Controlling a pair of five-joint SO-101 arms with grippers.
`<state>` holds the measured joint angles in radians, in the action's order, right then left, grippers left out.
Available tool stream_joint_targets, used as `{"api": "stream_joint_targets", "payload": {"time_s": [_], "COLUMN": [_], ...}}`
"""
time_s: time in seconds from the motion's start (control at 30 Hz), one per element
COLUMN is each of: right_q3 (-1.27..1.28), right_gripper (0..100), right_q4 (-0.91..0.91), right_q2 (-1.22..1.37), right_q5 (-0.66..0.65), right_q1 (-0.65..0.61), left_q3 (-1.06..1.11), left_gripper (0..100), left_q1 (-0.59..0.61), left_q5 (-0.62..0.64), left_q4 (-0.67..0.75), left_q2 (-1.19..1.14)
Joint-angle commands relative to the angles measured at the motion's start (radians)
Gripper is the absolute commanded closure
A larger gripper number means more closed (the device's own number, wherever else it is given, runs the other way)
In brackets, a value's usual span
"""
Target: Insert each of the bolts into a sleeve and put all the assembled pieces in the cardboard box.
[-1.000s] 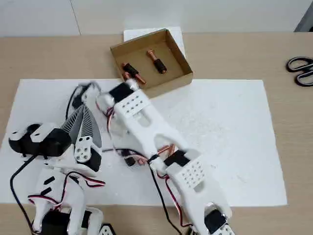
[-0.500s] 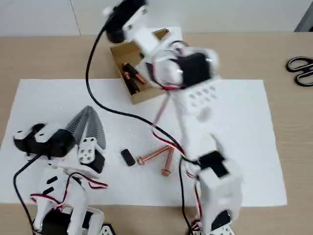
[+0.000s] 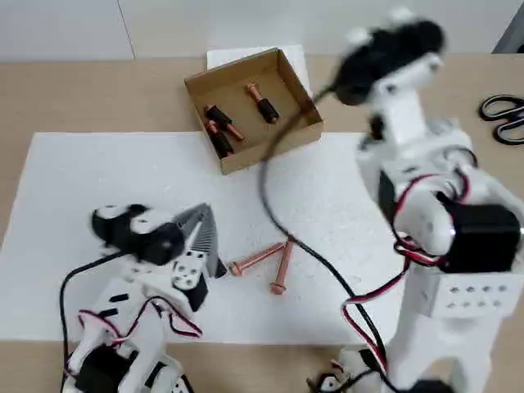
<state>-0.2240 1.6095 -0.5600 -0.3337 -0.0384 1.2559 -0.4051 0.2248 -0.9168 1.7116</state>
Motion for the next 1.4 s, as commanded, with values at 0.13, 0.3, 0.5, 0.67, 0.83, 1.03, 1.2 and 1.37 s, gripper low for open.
{"api": "stream_joint_targets", "payload": {"time_s": [0.13,0.3,0.5,0.67,0.83,1.03,1.2,1.37], "right_q3": [0.531,0.898,1.114,1.151,1.165,1.217,1.237,1.238], "right_gripper": [99.4,99.4,99.4,99.4,99.5,99.5,99.5,99.4], "right_q4": [-0.197,-0.283,-0.3,-0.298,-0.302,-0.302,-0.302,-0.302], "right_q2": [-0.527,-0.868,-1.178,-1.254,-1.254,-1.253,-1.253,-1.253], "right_q5": [0.009,0.008,0.006,-0.04,-0.041,-0.043,-0.043,-0.044], "right_q1": [0.079,0.081,0.082,0.189,0.326,0.364,0.392,0.394], "left_q3": [-0.041,-0.173,-0.475,-0.733,-0.835,-0.911,-1.035,-1.162], "left_gripper": [99,99,99,99,99,99,99,99], "left_q1": [-0.074,-0.124,-0.127,-0.101,-0.101,-0.091,0.021,0.158], "left_q5": [-0.02,-0.02,0.155,0.45,0.491,0.097,-0.149,-0.196], "left_q4": [0.002,-0.005,-0.005,-0.032,-0.201,-0.5,-0.695,-0.776], "left_q2": [-0.176,-0.339,-0.638,-0.934,-1.217,-1.458,-1.588,-1.66]}}
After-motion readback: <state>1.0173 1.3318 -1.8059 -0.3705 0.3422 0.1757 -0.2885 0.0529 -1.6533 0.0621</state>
